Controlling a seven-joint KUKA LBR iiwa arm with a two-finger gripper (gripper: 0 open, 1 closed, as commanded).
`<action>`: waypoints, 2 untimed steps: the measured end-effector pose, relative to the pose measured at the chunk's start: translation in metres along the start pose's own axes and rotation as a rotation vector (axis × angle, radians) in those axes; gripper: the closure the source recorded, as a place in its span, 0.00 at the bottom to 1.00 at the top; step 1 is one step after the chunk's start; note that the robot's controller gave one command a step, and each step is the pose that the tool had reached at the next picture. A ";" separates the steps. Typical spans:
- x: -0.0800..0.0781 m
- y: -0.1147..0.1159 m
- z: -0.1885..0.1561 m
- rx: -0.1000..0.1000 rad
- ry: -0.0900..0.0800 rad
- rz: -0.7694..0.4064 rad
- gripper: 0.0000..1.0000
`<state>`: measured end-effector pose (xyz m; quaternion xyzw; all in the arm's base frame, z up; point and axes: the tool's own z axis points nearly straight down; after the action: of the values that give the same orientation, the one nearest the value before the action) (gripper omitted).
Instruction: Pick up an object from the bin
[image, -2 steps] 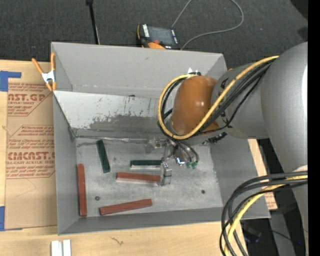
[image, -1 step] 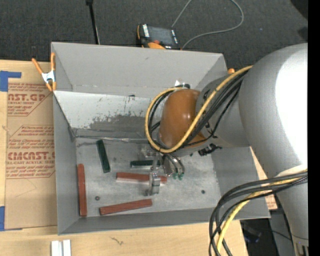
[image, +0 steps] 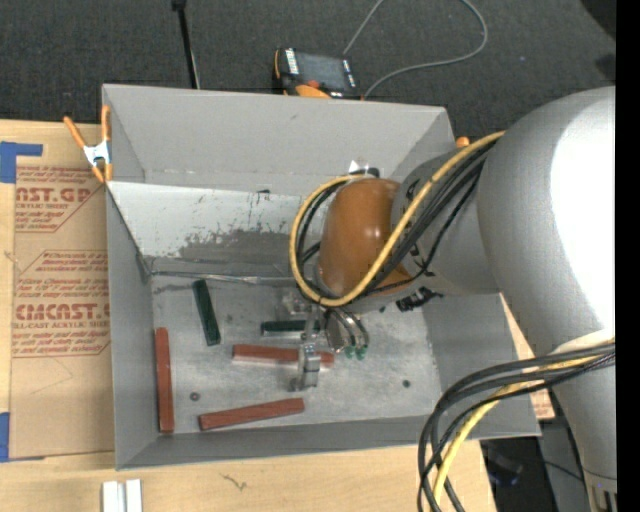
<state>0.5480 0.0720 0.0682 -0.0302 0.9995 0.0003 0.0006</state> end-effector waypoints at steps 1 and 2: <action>0.000 0.000 0.000 0.000 -0.001 0.000 1.00; -0.002 0.000 -0.075 -0.001 -0.007 0.000 1.00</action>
Offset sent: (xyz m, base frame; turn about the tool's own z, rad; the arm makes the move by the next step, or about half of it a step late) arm 0.0000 0.0000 0.0000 0.0000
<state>0.5499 0.0726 0.1430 -0.0303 0.9995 0.0007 0.0040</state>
